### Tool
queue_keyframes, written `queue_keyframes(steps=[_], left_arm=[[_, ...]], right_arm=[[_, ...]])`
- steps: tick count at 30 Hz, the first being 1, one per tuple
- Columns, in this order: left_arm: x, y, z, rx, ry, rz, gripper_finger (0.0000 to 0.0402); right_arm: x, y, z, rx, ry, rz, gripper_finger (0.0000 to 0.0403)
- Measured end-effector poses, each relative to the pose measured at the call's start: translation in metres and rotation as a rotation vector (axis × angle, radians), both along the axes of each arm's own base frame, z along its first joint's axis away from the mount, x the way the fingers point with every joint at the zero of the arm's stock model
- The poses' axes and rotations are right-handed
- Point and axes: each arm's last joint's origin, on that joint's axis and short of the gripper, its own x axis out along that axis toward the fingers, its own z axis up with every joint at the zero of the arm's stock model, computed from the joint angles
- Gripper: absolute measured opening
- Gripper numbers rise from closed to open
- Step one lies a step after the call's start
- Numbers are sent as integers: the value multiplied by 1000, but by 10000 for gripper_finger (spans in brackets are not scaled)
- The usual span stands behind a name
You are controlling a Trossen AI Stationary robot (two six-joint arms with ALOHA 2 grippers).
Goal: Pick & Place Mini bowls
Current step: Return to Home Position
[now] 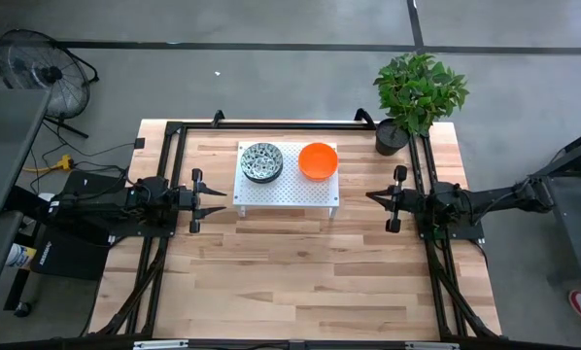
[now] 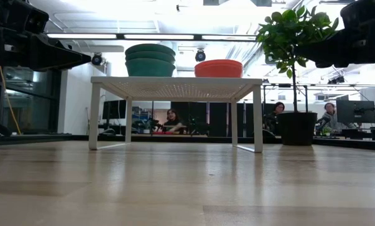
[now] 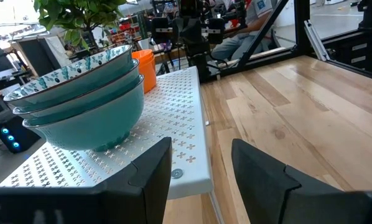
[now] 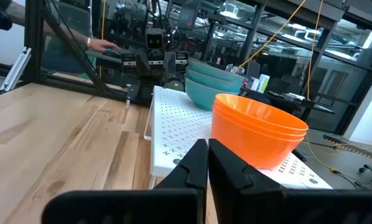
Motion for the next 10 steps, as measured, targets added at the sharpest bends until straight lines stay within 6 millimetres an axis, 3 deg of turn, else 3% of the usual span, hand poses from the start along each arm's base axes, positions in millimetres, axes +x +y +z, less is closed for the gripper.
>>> queue_keyframes(steps=[10], left_arm=[[0, 0, 0, 0, 0, 0, 163]], right_arm=[[0, 0, 0, 0, -1, 0, 3]])
